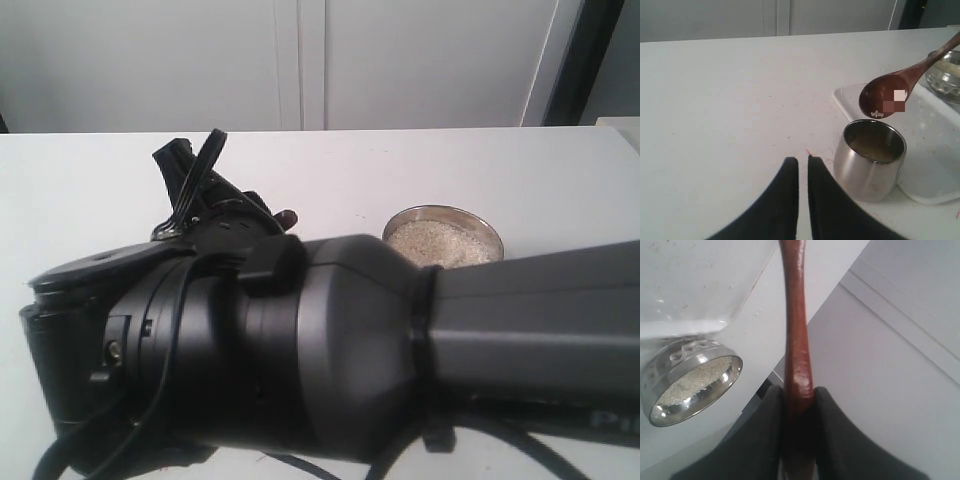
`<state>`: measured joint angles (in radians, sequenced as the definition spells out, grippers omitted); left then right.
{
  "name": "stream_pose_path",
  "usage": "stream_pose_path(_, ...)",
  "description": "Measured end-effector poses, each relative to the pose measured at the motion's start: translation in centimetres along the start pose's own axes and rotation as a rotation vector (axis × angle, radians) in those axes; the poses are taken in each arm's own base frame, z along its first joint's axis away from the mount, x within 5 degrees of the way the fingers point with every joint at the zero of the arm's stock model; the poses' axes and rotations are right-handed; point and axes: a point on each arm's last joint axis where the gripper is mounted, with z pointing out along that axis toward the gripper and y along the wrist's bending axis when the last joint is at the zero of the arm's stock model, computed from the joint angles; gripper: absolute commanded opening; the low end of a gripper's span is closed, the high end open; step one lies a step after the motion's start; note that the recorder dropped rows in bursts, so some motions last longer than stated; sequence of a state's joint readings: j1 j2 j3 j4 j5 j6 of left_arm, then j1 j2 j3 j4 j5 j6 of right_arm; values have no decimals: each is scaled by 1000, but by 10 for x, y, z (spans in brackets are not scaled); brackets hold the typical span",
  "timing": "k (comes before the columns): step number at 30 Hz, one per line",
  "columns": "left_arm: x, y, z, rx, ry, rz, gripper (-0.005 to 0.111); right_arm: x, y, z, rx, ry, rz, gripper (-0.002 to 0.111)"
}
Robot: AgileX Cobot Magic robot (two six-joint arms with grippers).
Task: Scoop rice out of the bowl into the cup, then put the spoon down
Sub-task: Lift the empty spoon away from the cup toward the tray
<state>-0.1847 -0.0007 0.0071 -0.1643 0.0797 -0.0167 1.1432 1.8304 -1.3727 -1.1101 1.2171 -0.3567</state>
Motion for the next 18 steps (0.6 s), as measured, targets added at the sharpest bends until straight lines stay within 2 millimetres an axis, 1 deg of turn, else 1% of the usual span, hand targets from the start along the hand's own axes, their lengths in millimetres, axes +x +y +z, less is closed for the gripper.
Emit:
stream_pose_path(11,0,0,0,0,0,0,14,1,-4,-1,49,17,-22,0)
stream_pose_path(18,0,0,0,0,0,0,14,1,-4,-1,48,17,-22,0)
